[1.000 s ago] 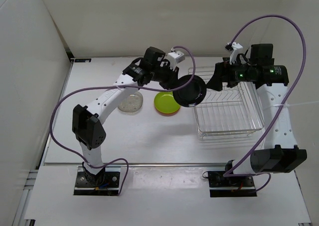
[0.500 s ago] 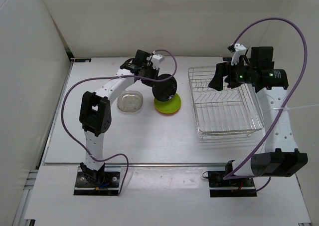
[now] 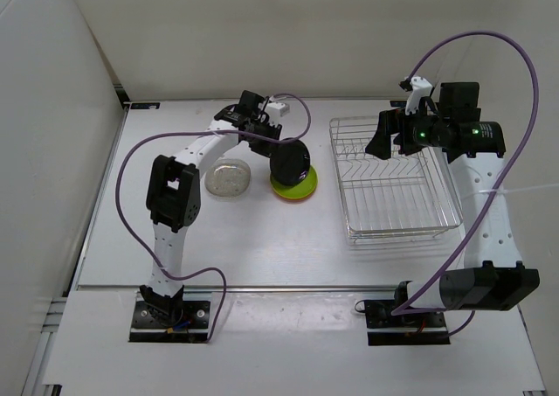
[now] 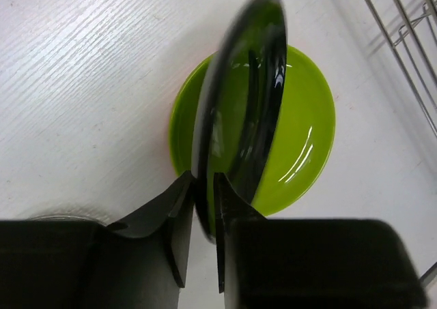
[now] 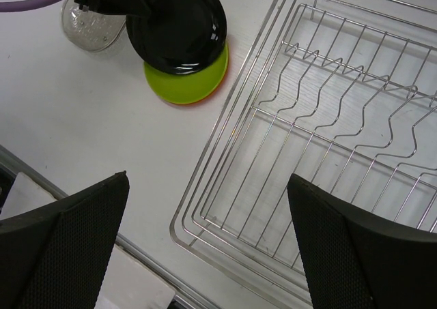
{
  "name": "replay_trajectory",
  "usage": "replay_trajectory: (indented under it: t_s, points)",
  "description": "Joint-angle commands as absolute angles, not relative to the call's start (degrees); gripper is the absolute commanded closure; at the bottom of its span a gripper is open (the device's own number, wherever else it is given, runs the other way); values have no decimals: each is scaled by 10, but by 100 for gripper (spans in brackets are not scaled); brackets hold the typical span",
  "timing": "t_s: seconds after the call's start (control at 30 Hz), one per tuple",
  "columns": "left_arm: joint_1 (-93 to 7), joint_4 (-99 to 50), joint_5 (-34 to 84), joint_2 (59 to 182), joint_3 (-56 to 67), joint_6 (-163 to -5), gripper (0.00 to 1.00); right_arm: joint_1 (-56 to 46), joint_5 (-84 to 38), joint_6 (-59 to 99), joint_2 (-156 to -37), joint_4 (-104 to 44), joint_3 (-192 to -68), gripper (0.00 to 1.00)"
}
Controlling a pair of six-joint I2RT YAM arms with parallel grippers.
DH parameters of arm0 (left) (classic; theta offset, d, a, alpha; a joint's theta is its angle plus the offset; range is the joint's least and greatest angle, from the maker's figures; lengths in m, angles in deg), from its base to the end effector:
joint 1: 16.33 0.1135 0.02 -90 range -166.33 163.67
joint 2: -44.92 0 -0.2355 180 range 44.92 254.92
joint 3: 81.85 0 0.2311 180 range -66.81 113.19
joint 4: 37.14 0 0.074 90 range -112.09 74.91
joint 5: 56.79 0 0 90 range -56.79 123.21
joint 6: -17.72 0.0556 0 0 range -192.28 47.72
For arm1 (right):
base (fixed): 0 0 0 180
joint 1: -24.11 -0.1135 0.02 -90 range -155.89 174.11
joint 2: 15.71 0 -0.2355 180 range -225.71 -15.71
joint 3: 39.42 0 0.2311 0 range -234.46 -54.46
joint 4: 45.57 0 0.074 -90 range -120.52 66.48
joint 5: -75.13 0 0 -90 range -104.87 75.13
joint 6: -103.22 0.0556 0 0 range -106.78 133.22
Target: Unload the plates from the dish rack
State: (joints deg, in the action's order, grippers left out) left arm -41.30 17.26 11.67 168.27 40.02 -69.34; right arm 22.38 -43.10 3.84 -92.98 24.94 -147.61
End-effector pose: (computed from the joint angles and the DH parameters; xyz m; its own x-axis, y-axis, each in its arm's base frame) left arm 0.4002 -0.2089 0.2002 -0.7198 0.3878 -0.5758 0.6171 0.7374 -0.2748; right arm 0.2602 0.0342 0.3836 -0.5648 -0.1607 -0.8095 -0.4895 0.8549 0.1718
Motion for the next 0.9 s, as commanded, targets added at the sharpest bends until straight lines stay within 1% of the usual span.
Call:
replay_trajectory:
  t_s: [0.0, 0.03, 0.27, 0.47, 0.5, 0.57, 0.6, 0.63, 0.67, 0.73, 0.87]
  points:
    - [-416, 170, 90, 1663, 410, -695, 68, 225, -438, 41, -909, 232, -1475, 0]
    - [-422, 170, 90, 1663, 410, -695, 65, 225, -438, 41, -909, 232, -1475, 0]
    - [-427, 170, 102, 1658, 400, -695, 64, 225, -438, 41, -903, 232, -1475, 0]
    - [-432, 170, 107, 1646, 388, -689, 48, 225, -443, 41, -898, 232, -1475, 0]
    - [-432, 170, 115, 1641, 382, -689, 48, 225, -443, 41, -898, 232, -1475, 0]
    - [-432, 165, 120, 1641, 377, -689, 43, 225, -443, 41, -898, 232, -1475, 0]
    - [-432, 165, 125, 1635, 371, -689, 37, 225, -443, 41, -898, 232, -1475, 0]
    - [-432, 165, 126, 1635, 371, -689, 35, 225, -443, 41, -893, 232, -1475, 0]
    - [-432, 165, 132, 1629, 364, -689, 28, 225, -443, 41, -893, 232, -1469, 0]
    - [-432, 160, 133, 1629, 364, -682, 26, 225, -437, 41, -893, 232, -1469, 0]
    - [-432, 160, 146, 1617, 358, -682, 16, 225, -426, 41, -887, 232, -1458, 0]
